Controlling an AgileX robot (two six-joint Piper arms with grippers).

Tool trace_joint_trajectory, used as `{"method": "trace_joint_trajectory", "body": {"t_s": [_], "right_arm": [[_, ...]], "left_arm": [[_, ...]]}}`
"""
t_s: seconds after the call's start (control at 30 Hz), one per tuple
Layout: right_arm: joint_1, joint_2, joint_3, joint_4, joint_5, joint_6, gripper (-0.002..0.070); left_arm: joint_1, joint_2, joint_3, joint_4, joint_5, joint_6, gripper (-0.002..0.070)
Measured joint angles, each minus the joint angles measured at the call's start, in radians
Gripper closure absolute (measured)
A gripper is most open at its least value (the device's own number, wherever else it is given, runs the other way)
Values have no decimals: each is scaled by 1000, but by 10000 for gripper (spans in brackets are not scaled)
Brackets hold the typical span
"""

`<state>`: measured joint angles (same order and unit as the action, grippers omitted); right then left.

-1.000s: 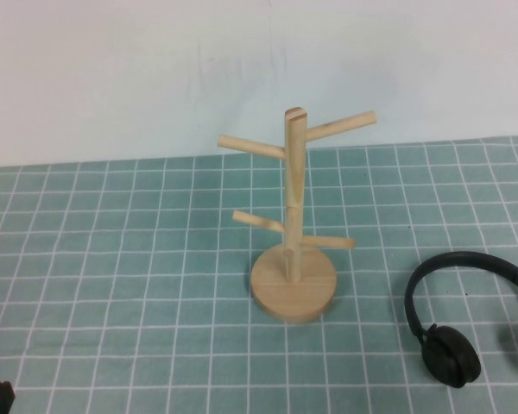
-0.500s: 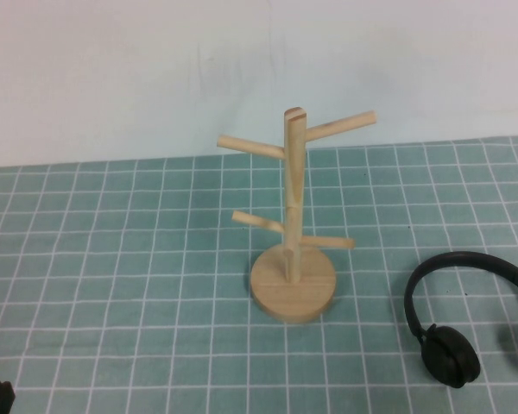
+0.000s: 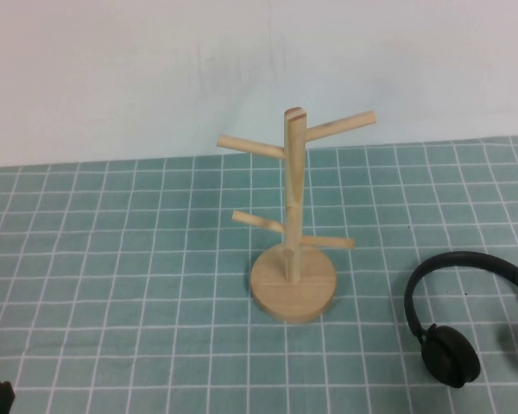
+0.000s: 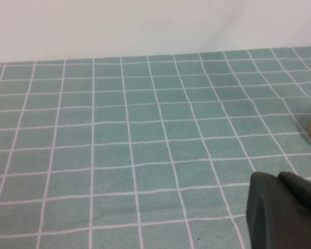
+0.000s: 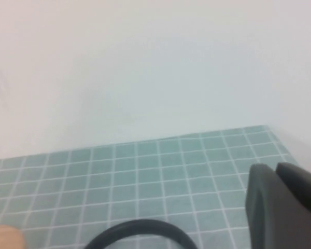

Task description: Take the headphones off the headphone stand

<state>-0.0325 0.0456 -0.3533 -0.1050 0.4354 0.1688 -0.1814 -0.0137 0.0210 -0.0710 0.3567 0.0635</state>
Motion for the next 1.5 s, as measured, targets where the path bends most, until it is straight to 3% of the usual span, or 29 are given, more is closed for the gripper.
{"method": "trace_joint_trajectory", "body": {"t_s": [0.17,0.37,0.43,1.5], "right_arm": [[-31,-75,161,-114,-70,93,682],[-34,-82,382,-68,-240,102,683],[-34,-82,367,-59,-107,65,682],[-34,-82,373,-35,-121,23,682]], "left_arm": [[0,0,0,0,0,0,680],[0,0,0,0,0,0,680],[0,0,0,0,0,0,680],[0,0,0,0,0,0,680]]}}
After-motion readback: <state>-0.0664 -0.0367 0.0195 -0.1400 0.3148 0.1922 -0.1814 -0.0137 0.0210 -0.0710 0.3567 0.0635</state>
